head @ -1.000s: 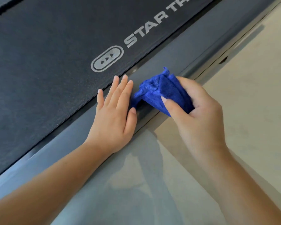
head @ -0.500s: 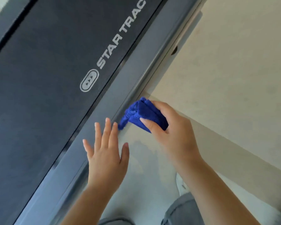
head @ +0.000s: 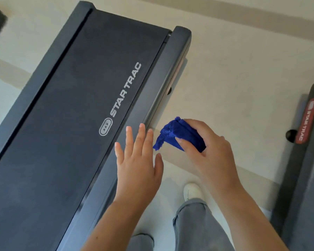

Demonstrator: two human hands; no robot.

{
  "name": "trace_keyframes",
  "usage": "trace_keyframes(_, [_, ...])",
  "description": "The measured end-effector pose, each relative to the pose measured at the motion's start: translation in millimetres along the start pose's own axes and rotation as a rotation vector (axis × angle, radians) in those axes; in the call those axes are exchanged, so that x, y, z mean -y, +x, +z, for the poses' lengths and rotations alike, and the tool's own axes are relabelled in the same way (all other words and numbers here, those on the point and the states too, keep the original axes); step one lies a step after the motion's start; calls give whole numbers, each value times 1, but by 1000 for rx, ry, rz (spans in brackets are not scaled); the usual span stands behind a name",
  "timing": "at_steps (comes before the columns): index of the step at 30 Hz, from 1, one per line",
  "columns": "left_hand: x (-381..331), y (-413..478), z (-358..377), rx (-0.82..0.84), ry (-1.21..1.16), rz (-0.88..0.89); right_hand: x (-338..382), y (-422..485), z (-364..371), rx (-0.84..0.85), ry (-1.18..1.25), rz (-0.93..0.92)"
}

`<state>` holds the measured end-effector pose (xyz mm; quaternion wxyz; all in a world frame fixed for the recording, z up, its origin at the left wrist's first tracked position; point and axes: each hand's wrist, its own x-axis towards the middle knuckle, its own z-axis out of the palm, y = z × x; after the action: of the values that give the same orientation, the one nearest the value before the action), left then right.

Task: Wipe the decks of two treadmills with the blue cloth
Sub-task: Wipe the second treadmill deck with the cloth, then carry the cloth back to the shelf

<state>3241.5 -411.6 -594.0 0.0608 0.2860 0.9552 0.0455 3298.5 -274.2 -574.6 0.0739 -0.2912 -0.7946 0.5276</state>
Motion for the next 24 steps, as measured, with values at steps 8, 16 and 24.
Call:
trace_keyframes(8, [-24,-12,-84,0,48,52,67,-19,-52,23,-59,-71])
trace_keyframes(16, [-34,-41,-157,2,83,-40,137,-27,-80,154,-193,-163])
trace_keyframes(24, [-14,-71,-224,-7,142,-141,186,-33,-87,400,46,-191])
